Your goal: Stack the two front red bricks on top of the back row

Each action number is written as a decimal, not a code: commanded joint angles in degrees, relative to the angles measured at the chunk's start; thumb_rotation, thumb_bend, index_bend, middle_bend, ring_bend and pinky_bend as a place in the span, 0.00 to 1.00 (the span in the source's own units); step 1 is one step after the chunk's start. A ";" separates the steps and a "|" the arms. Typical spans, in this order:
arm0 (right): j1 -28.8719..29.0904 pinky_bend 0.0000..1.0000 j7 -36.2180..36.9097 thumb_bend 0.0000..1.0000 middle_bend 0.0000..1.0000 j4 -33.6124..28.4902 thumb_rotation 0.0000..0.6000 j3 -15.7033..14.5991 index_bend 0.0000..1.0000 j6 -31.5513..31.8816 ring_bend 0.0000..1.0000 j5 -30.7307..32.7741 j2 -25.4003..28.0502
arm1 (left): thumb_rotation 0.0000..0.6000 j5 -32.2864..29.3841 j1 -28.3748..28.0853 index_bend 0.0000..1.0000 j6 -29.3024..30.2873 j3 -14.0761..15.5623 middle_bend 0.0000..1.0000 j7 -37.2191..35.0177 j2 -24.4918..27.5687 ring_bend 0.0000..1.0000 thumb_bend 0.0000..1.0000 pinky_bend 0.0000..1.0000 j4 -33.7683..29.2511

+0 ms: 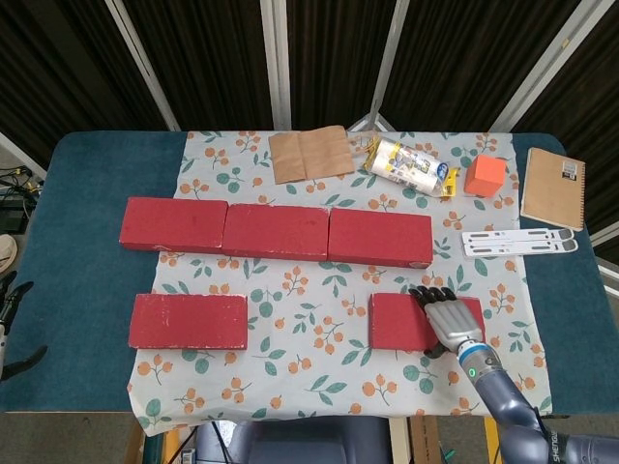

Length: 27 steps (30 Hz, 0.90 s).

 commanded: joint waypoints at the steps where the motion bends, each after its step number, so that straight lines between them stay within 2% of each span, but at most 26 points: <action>1: 0.07 0.00 0.24 0.20 0.15 0.03 1.00 0.04 0.00 0.28 0.14 -0.02 0.15 | 1.00 -0.04 -0.03 0.16 -0.10 0.02 0.04 0.12 -0.02 0.00 0.16 0.06 -0.05; 4: 0.10 0.00 0.52 0.20 0.21 0.15 1.00 0.07 0.01 0.55 0.19 -0.19 0.15 | 1.00 -0.10 -0.12 0.17 -0.36 0.08 0.04 0.30 -0.04 0.00 0.16 0.06 -0.15; 9: -0.06 0.00 0.89 0.20 0.27 0.56 1.00 0.09 0.09 1.49 0.24 -0.97 -0.21 | 1.00 -0.02 -0.22 0.19 -0.69 0.25 0.04 0.57 -0.01 0.00 0.16 0.06 -0.33; 19: -0.12 0.00 1.68 0.20 0.31 -0.10 1.00 0.60 0.21 2.72 0.27 -2.02 0.57 | 1.00 -0.27 -0.16 0.20 -0.78 0.29 0.04 0.72 0.10 0.00 0.16 0.06 -0.65; 27: 1.19 0.00 0.61 0.20 0.31 -4.05 1.00 3.22 0.23 4.84 0.27 -1.74 4.60 | 1.00 0.02 -0.17 0.21 -0.55 0.26 0.04 0.49 0.09 0.00 0.16 0.06 -0.49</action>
